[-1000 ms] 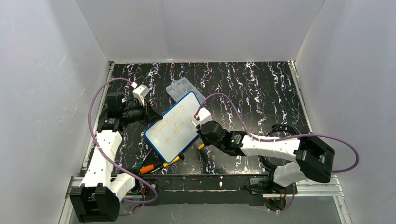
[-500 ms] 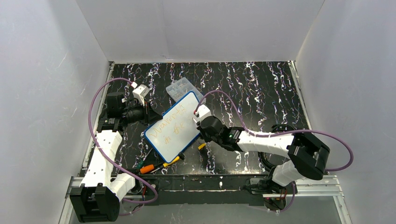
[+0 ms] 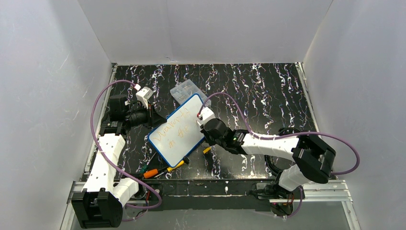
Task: Write a sentence on the whiteboard
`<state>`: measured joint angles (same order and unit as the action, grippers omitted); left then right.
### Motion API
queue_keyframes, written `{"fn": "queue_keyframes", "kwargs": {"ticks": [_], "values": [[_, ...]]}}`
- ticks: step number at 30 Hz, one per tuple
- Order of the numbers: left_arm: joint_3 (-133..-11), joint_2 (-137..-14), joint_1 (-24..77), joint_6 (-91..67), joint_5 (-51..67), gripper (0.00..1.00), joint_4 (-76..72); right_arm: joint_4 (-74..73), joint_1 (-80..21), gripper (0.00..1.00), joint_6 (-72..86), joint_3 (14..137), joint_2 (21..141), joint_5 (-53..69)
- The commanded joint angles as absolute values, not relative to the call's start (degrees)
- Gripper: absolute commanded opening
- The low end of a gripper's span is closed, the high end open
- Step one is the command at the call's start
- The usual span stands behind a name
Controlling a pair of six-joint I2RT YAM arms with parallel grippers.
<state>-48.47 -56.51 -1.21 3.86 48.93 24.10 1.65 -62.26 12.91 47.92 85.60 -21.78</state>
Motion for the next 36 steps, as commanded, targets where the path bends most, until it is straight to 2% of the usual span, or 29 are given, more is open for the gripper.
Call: {"fn": "queue_keyframes", "kwargs": {"ticks": [1,10,24,36], "values": [[-48.5,-55.6,-0.8,4.1,51.1,0.0,25.2,1.2,-62.0,0.01,14.0,48.9,86.1,-20.1],[-48.4,-55.4,0.8,4.1,51.1,0.0,25.2,0.4,-62.0,0.01,16.4,46.5,85.0,-19.7],[-48.3,-55.3,0.8,4.2,51.1,0.0,25.2,-1.5,-60.5,0.01,14.7,50.7,87.0,-22.7],[-48.3,-55.4,0.8,4.1,51.0,0.0,25.2,-1.2,-59.1,0.01,12.6,52.9,88.1,-20.1]]}}
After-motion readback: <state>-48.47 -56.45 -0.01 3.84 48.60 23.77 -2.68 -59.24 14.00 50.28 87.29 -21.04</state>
